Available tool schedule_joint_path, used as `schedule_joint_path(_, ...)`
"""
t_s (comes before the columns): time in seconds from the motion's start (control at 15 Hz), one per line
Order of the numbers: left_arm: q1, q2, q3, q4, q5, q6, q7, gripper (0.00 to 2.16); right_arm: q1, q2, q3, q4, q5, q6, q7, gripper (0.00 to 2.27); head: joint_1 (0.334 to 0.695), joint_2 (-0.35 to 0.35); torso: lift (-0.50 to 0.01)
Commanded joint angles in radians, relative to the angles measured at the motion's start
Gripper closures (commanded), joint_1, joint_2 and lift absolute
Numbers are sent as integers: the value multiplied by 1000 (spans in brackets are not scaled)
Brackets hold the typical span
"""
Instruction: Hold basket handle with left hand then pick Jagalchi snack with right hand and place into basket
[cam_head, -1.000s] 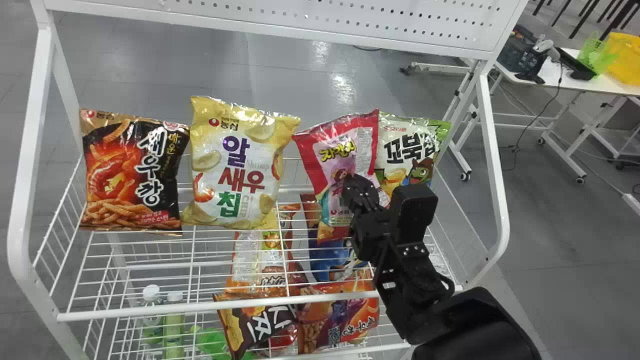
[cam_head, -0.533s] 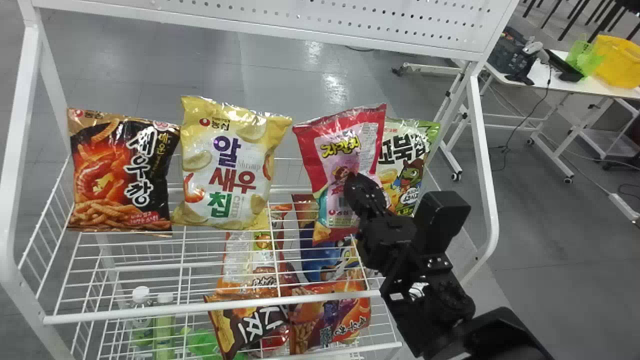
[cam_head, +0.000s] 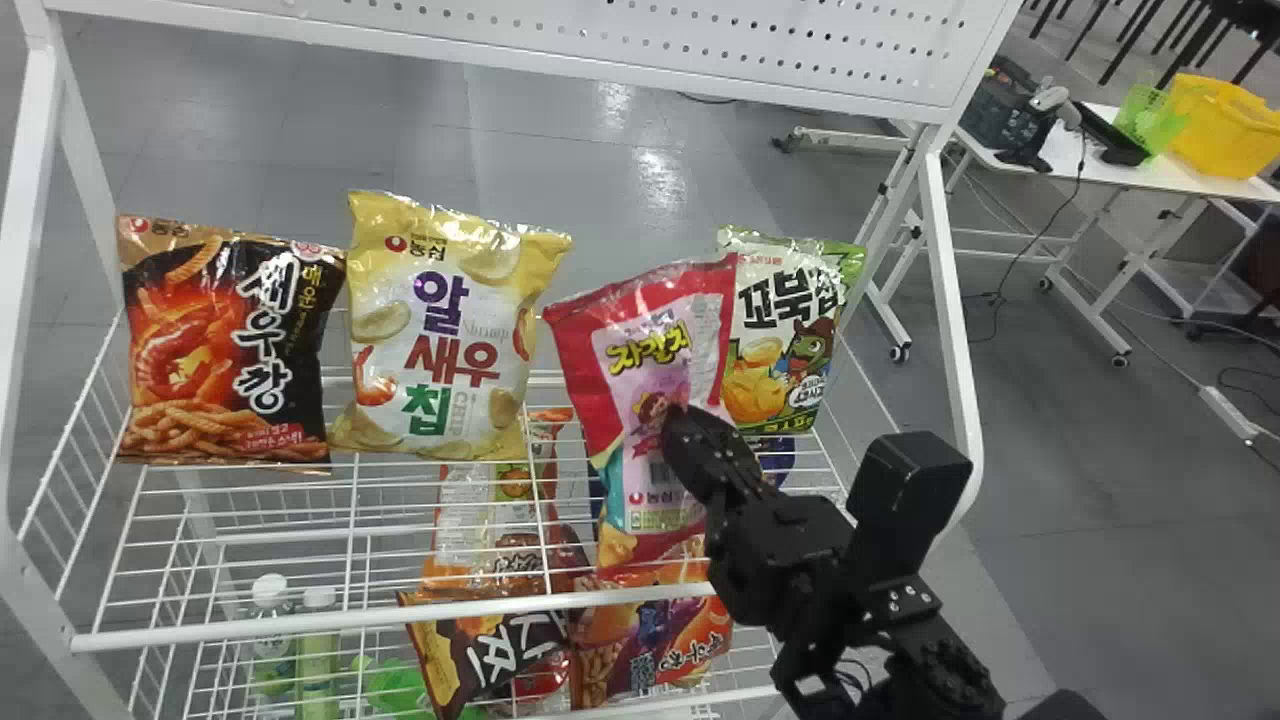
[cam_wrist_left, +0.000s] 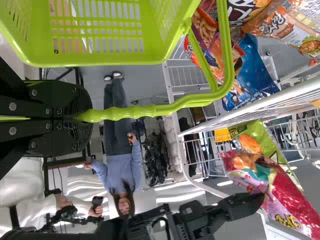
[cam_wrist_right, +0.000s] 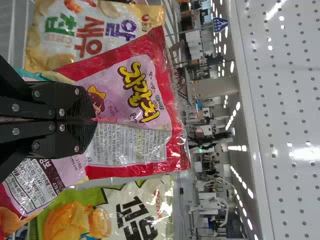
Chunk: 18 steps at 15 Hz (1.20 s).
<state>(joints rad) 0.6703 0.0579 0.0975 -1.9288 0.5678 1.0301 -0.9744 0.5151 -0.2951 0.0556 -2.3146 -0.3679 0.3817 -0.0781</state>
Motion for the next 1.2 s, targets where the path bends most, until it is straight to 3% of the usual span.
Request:
schedule_joint_path(0.0, 0, 0, 1, 2, 1, -3, -3, 1521, 49, -9, -10, -78, -8, 121, 3, 1713, 695, -293, -10)
schedule_joint_path(0.6, -3, -3, 11, 8, 6, -6, -12, 1521, 164, -29, -89, -282, -65, 664, 159, 1713, 695, -263, -10)
schedule_joint_path(1.13, -3, -6, 13, 4, 6, -6, -3, 1521, 158, -29, -192, -391, -91, 1176, 248, 1710, 695, -350, -10)
